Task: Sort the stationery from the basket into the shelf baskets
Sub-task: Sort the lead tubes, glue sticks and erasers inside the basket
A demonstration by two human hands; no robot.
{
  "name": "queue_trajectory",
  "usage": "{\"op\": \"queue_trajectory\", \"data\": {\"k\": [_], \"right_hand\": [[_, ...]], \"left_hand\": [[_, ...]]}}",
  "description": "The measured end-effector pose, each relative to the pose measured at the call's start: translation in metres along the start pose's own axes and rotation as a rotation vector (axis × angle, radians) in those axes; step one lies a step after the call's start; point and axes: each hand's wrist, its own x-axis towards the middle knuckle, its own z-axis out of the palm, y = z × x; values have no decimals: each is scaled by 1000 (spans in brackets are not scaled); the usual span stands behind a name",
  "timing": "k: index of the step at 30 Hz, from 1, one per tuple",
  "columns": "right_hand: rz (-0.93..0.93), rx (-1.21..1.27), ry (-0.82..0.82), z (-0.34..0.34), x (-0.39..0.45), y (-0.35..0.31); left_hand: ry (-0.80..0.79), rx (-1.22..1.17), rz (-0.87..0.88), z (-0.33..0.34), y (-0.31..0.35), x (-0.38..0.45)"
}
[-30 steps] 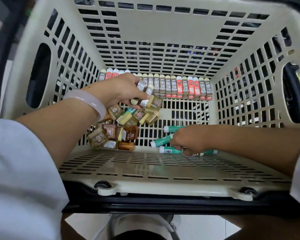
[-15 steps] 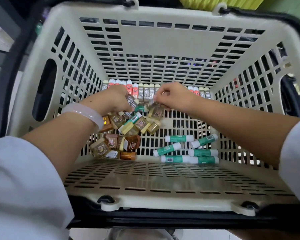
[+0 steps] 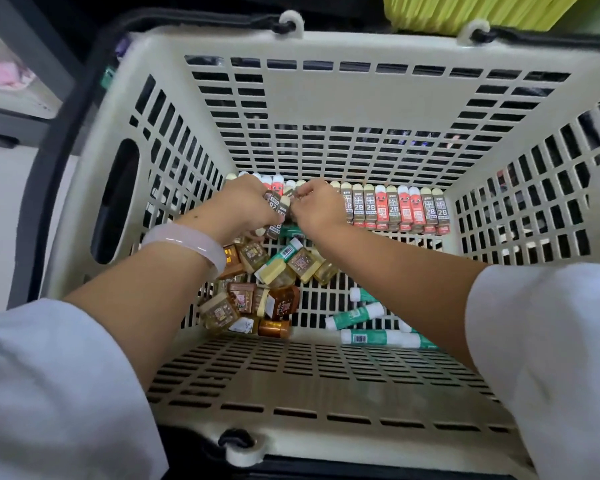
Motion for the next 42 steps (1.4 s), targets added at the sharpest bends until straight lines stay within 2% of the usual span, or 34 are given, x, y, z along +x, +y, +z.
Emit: {"op": "queue_trajectory", "data": {"k": [3, 7, 10, 12, 15, 18, 21, 27, 33, 35, 39, 42], "right_hand": [[60, 95, 27, 3, 5, -5], [166, 232, -45, 2, 6, -10], [123, 413, -110, -14, -5, -12], [35, 441, -201, -23, -13, -13], [20, 400, -309, -23, -22, -11], [68, 349, -106, -23, -15, -5], [63, 186, 77, -21, 0, 2], [-62, -29, 105, -6, 13, 1], [-148, -114, -15, -28, 1, -3], [-115, 54, -80, -33, -9, -8], [123, 575, -375, -37, -25, -14], [173, 699, -303, -37, -26, -19]], "left_hand": [[17, -36, -16, -1, -2, 0], [64, -155, -40, -4, -4, 2], [48, -309, -56, -4, -3, 2], [19, -400, -39, -4, -1, 1], [-12, -486, -7, -2, 2, -1], [50, -494, -40, 0, 1, -2], [139, -462, -63, 0, 0, -1], [221, -408, -22, -2, -1, 6], [212, -524, -24, -2, 1, 7], [182, -595, -20, -4, 4, 3], [166, -750, -41, -6, 6, -4], [135, -677, -8, -5, 4, -3]]}}
